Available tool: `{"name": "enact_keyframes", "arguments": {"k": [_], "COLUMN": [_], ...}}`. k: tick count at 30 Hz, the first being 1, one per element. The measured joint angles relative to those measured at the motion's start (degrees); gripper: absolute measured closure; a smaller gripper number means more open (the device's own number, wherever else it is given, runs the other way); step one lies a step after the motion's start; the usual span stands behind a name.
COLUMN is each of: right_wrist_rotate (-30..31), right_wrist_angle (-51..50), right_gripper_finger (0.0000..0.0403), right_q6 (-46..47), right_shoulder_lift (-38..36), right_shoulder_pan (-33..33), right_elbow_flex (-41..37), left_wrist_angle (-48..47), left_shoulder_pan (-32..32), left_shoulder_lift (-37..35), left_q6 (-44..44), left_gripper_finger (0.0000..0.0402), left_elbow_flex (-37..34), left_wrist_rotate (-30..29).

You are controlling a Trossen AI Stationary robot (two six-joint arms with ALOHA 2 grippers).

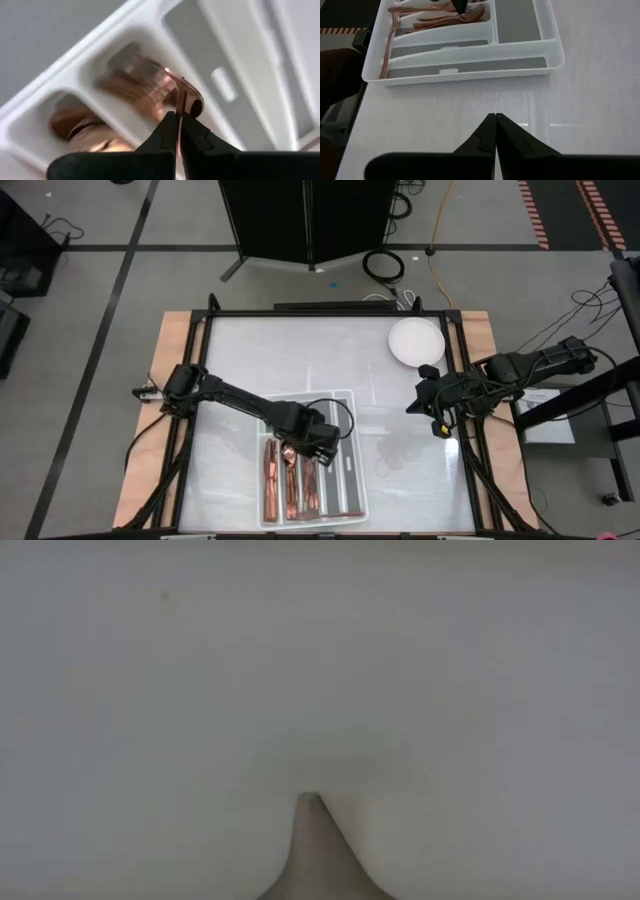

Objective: Sort silverware
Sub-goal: Put the fork into the silverware tray

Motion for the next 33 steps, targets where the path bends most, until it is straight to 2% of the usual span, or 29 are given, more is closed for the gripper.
{"name": "enact_keyframes", "arguments": {"k": [5,14,16,19,27,31,33], "right_wrist_rotate": [0.24,0.22,0.22,0.22,0.17,0.17,0.17], "right_wrist_angle": [0.00,0.00,0.00,0.02,0.02,0.04,0.06], "right_gripper_finger": [0.0403,0.0403,0.0403,0.0403,0.0403,0.0403,0.0403], "right_q6": [-0.79,-0.84,-0.86,-0.86,-0.20,-0.14,-0.05], "right_shoulder_lift": [0.00,0.00,0.02,0.02,0.02,0.02,0.02], "right_shoulder_pan": [0.00,0.00,0.00,0.00,0.00,0.00,0.00], "right_elbow_flex": [0.00,0.00,0.00,0.00,0.00,0.00,0.00], "left_wrist_angle": [-4.68,-4.04,-2.74,-3.70,-4.53,-6.51,-6.19], "left_shoulder_pan": [1.13,1.39,1.02,0.60,0.57,0.78,0.87], "left_shoulder_lift": [-0.01,-0.03,-0.03,0.04,1.17,1.21,1.14], "left_q6": [-1.42,-1.07,-1.34,-2.34,0.38,1.60,3.83], "left_gripper_finger": [0.0397,0.0397,0.0397,0.0397,0.0398,0.0398,0.0398], "left_elbow_flex": [0.00,0.00,0.00,0.00,0.07,-0.01,0.97], "left_wrist_rotate": [5.69,16.77,15.97,6.99,15.55,13.92,11.24]}}
